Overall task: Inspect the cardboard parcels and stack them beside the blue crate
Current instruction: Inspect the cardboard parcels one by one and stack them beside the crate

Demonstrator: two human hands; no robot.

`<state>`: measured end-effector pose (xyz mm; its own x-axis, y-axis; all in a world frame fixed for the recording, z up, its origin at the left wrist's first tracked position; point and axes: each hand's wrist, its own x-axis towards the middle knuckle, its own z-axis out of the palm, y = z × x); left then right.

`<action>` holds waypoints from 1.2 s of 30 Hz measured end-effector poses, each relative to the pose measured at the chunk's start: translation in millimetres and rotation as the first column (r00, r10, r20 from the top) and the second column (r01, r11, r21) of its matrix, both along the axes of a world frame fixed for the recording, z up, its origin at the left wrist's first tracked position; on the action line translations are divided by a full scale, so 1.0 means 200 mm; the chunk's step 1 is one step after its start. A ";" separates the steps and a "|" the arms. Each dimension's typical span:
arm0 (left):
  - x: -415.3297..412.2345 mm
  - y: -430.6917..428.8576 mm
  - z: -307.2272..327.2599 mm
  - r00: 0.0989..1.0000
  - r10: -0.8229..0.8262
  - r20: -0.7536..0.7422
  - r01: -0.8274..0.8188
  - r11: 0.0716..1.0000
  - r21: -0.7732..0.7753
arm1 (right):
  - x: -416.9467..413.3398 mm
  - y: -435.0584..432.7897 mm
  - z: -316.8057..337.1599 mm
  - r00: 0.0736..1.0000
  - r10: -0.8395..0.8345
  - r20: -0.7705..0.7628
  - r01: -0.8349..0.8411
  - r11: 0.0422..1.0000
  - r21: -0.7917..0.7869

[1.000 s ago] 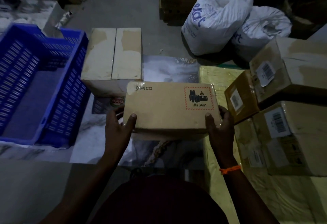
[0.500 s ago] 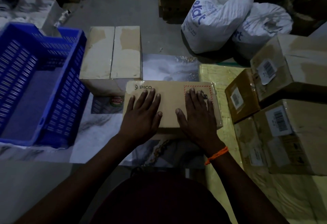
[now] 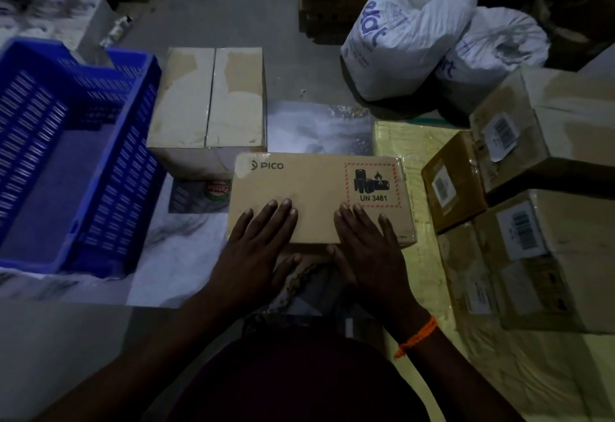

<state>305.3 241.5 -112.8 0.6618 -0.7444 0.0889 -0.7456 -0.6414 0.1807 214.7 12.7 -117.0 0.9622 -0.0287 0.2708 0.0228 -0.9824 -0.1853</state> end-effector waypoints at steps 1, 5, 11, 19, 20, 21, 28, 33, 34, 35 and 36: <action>0.00 0.00 0.00 1.000 -0.001 -0.010 0.001 1.000 0.007 | 0.01 0.00 0.00 1.000 -0.004 -0.004 0.004 1.000 0.021; 0.01 0.00 0.02 0.999 0.001 -0.043 -0.001 1.000 0.007 | 0.00 -0.07 0.02 0.999 0.024 0.049 -0.026 0.999 0.042; -0.02 -0.10 0.06 0.988 0.093 -0.126 -0.086 0.995 0.056 | -0.08 -0.28 0.10 0.871 -0.444 -0.209 0.480 0.681 0.553; -0.07 0.10 0.16 0.902 0.226 -0.368 -0.292 0.947 -0.134 | -0.02 -0.06 0.27 0.934 -0.331 -0.134 0.267 0.399 0.877; -0.07 0.13 0.20 0.873 0.233 -0.429 -0.344 0.917 -0.201 | -0.01 -0.02 0.31 0.947 -0.308 -0.088 0.216 0.410 0.886; -0.06 0.15 0.25 0.859 0.234 -0.455 -0.381 0.886 -0.264 | 0.01 0.02 0.34 0.964 -0.262 -0.043 0.157 0.433 0.888; 0.04 0.10 0.55 0.869 0.195 -0.456 -0.438 0.732 -0.521 | 0.28 0.24 0.41 0.997 -0.058 0.047 -0.005 0.583 0.813; 0.09 0.12 0.60 0.834 0.256 -0.488 -0.480 0.772 -0.415 | 0.32 0.23 0.35 0.881 -0.255 -0.398 0.472 0.533 0.702; 0.08 0.12 0.59 0.837 0.257 -0.483 -0.476 0.777 -0.411 | 0.29 0.20 0.33 0.847 -0.274 -0.455 0.531 0.490 0.692; 0.08 0.18 0.59 0.830 0.282 -0.481 -0.500 0.757 -0.420 | 0.28 0.21 0.30 0.842 -0.235 -0.486 0.539 0.410 0.736; 0.07 0.22 0.59 0.821 0.303 -0.484 -0.525 0.733 -0.433 | 0.27 0.23 0.28 0.847 -0.174 -0.503 0.532 0.283 0.798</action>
